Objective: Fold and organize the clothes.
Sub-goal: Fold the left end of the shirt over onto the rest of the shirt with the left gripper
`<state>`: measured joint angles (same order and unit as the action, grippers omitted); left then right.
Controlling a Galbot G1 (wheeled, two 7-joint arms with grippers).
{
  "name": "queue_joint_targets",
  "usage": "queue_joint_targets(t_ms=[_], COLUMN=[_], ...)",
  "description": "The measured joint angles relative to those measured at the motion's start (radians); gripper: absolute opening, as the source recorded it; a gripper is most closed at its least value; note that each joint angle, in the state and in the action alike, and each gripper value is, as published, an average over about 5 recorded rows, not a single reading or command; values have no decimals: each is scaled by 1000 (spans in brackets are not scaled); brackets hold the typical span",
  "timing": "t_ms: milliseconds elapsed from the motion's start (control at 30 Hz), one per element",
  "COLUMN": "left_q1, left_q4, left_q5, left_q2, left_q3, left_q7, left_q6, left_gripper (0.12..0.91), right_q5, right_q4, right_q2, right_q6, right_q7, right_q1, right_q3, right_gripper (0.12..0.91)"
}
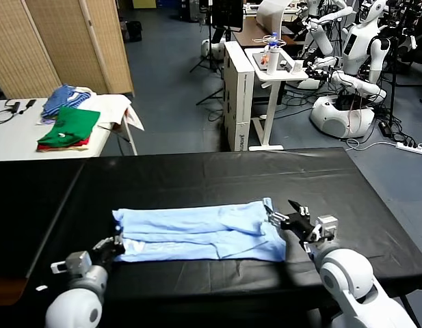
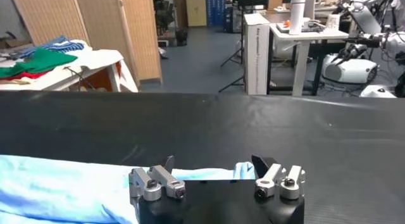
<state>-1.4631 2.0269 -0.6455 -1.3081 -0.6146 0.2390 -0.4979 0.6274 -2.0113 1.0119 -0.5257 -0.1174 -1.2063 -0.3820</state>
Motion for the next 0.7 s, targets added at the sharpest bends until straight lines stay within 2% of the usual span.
queue_joint_targets(t_ms=[267, 533, 700], left_q1=[-44, -115, -136], left_q4=[32, 12, 22], left_q5=[180, 201, 210], left_q2=[85, 249, 304], left_q3=[-41, -171, -238], left_q7=[-50, -79, -75], left_q6=[48, 70, 77], left_gripper=[173, 173, 173], right_q5=[0, 0, -2], right_q4=[-10, -20, -32], right_q2=[-8, -2, 9], right_q6=[1, 2, 3], right_q7=[-3, -4, -5], right_q1=[-24, -44, -58], right_q3=[-31, -53, -64], right_gripper=[907, 907, 907])
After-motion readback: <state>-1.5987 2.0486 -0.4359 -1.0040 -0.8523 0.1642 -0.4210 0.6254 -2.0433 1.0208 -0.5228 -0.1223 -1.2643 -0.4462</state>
